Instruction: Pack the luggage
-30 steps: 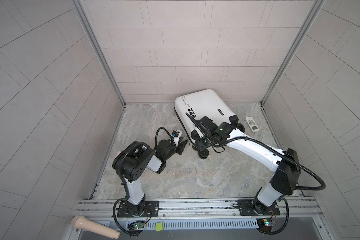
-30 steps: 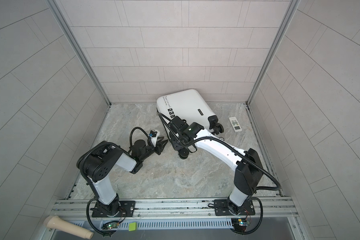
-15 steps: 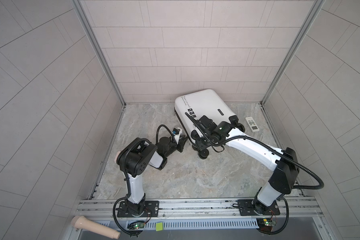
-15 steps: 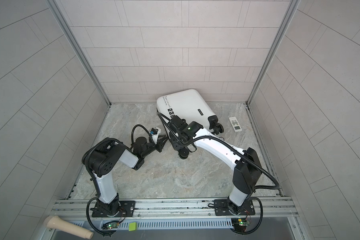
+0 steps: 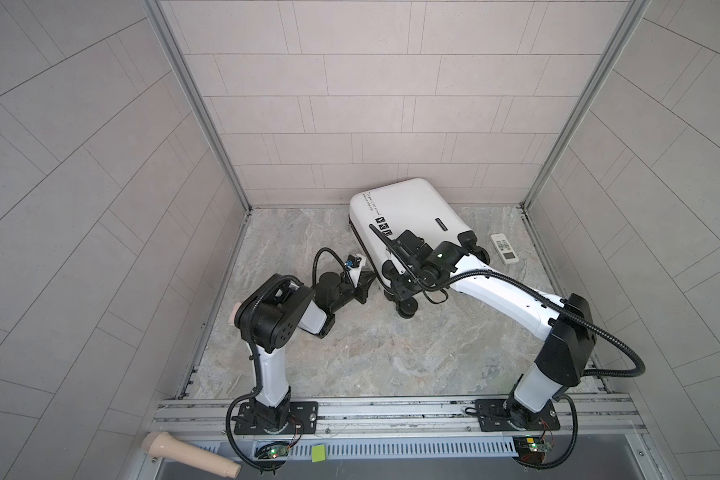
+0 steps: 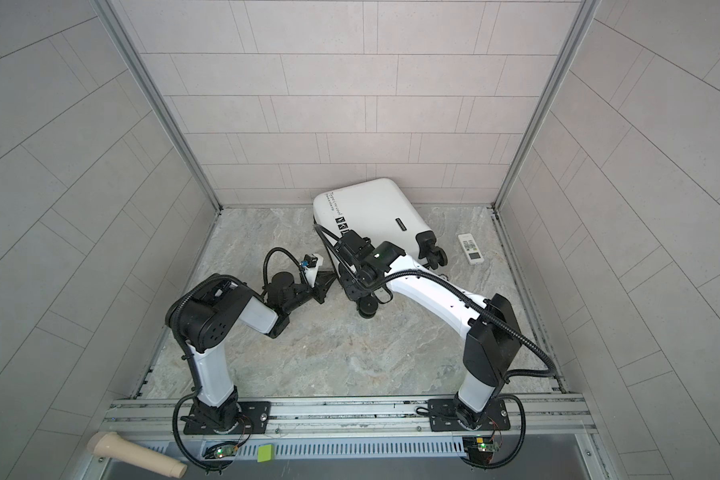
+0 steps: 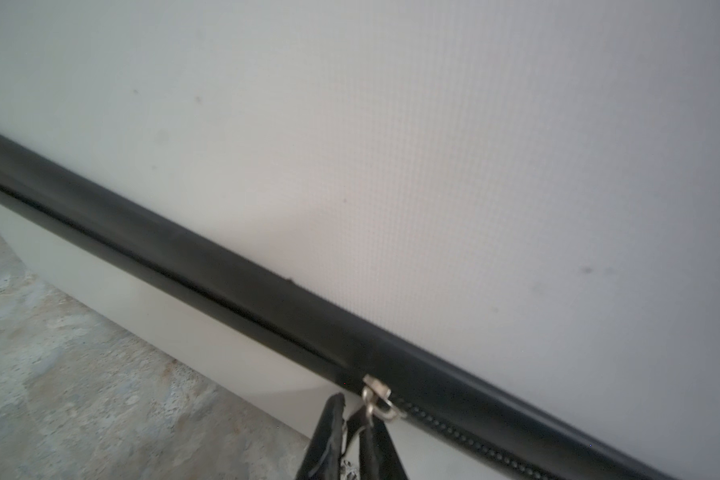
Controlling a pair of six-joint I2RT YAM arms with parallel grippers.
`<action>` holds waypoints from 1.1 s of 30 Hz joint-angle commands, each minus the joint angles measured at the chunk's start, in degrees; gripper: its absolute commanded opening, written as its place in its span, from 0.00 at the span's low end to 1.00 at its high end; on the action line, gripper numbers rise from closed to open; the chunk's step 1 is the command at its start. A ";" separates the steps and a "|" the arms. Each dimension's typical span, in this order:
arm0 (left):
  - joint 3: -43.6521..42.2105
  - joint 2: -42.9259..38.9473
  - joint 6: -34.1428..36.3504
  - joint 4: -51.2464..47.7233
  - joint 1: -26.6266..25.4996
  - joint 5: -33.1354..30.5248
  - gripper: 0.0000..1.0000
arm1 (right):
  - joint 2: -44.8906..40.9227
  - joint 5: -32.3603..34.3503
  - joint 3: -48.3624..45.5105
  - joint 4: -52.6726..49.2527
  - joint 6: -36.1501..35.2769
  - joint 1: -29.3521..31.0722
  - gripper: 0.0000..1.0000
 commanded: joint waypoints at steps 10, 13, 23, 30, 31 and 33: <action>-0.86 -4.65 -0.09 -4.06 0.08 1.55 0.00 | -0.32 2.67 4.95 6.69 -2.31 -0.59 0.00; -1.24 -6.52 0.61 -8.49 -0.09 1.82 0.00 | 0.34 2.46 6.45 6.60 -2.41 -0.55 0.00; -1.23 -12.24 2.91 -21.59 -0.44 2.18 0.00 | 2.48 4.48 11.00 4.66 -4.29 -0.29 0.00; 0.81 -15.15 5.00 -27.38 -2.48 1.99 0.00 | 2.71 5.24 12.05 5.29 -4.95 -0.29 0.00; 0.77 -15.67 4.97 -27.72 -2.56 2.04 0.00 | 2.78 5.40 12.11 5.28 -4.90 -0.26 0.00; 0.52 -16.79 5.28 -29.09 -2.73 2.09 0.00 | 2.97 5.75 12.00 5.67 -4.95 -0.26 0.00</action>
